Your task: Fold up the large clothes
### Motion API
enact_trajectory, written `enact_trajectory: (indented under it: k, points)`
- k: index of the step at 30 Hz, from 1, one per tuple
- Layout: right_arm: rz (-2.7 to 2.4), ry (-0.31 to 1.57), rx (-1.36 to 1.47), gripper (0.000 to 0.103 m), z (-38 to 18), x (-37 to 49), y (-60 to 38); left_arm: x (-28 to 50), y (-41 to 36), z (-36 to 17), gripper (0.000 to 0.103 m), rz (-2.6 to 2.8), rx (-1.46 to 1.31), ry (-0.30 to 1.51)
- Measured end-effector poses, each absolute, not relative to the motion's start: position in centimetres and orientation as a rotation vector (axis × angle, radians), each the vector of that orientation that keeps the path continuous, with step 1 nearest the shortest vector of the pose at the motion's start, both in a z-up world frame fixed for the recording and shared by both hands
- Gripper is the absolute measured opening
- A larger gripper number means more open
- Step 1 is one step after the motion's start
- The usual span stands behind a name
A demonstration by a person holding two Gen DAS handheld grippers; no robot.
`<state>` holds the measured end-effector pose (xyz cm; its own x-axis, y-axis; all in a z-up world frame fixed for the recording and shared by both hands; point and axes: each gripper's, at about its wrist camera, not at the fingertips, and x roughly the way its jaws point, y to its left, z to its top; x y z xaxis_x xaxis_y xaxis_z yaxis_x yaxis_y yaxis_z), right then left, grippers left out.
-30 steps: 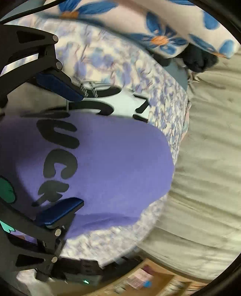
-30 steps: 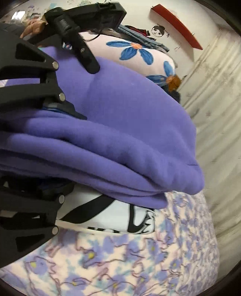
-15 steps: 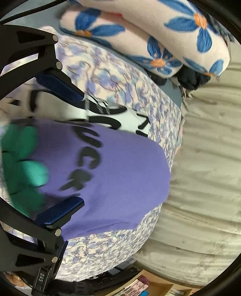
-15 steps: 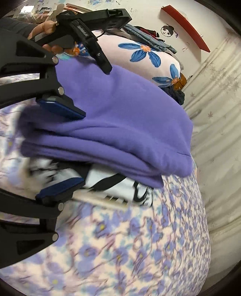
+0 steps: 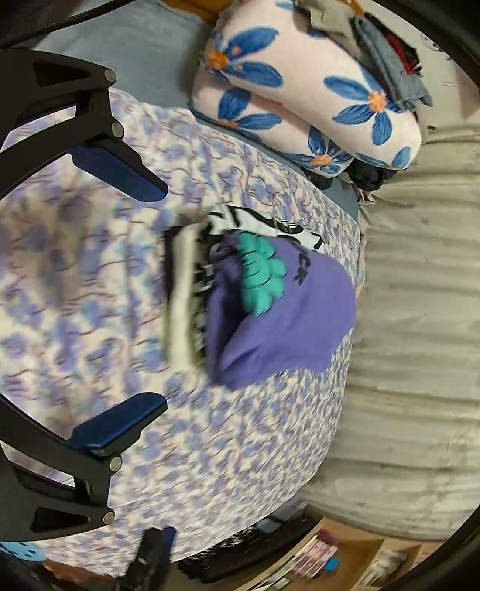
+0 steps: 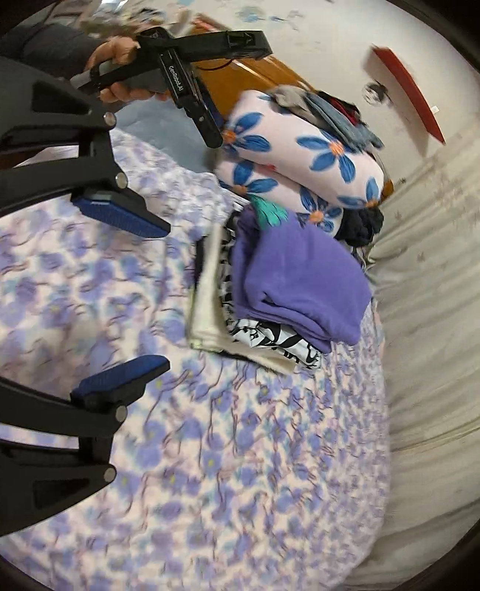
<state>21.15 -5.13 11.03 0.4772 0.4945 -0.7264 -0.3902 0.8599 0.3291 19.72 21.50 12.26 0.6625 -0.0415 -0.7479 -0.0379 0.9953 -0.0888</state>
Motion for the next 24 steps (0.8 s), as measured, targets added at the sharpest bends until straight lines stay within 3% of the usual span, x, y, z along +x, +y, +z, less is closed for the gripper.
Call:
enact_trajectory:
  k: [8,22,24]
  points:
    - [0.538,0.880,0.102,0.071,13.2,13.0,-8.4,9.8,16.0,13.9,0.102,-0.063,-0.108,0.805]
    - [0.283,0.864,0.169,0.072,6.3,3.9,-13.5,1.8,6.5,7.8,0.102,-0.063,-0.121,0.790]
    - [0.247,0.854,0.159,0.076,5.2,2.7,-13.8,1.2,5.1,6.6,0.102,-0.068,-0.128,0.800]
